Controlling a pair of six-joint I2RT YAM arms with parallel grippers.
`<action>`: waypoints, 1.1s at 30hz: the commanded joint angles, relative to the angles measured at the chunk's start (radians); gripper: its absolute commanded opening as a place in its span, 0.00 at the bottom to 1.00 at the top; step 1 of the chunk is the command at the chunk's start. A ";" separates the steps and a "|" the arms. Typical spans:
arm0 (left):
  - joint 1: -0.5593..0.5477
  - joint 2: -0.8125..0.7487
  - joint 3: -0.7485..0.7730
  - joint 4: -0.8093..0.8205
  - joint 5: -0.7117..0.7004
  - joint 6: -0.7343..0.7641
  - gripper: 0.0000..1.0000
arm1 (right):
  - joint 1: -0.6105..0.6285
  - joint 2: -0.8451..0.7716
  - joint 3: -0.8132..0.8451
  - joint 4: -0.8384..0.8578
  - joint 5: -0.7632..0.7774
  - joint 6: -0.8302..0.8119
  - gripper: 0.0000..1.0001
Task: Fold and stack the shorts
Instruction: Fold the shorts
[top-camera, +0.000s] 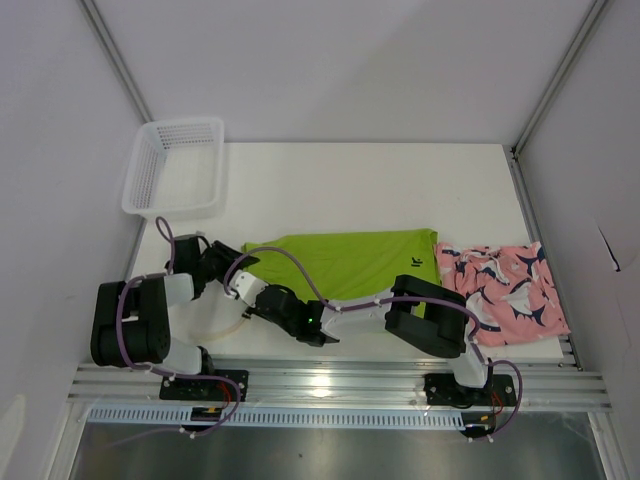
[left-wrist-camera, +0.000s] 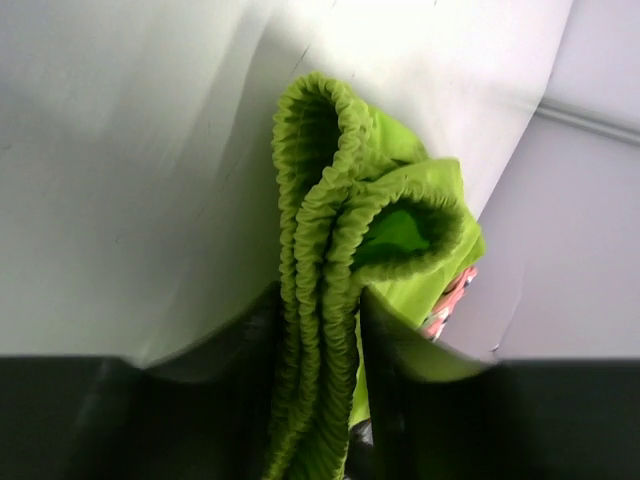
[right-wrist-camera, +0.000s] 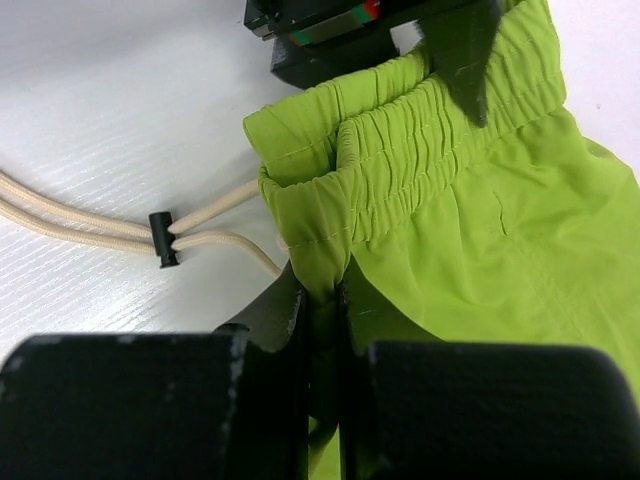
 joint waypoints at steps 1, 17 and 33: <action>-0.011 -0.002 0.033 0.032 -0.009 0.024 0.26 | 0.008 -0.046 0.019 0.047 -0.018 0.015 0.02; -0.010 -0.013 0.228 -0.296 -0.176 0.225 0.00 | -0.144 -0.361 -0.154 -0.028 -0.289 0.342 0.28; -0.079 -0.122 0.455 -0.600 -0.360 0.328 0.00 | -0.518 -0.217 -0.116 -0.287 -0.935 0.822 0.00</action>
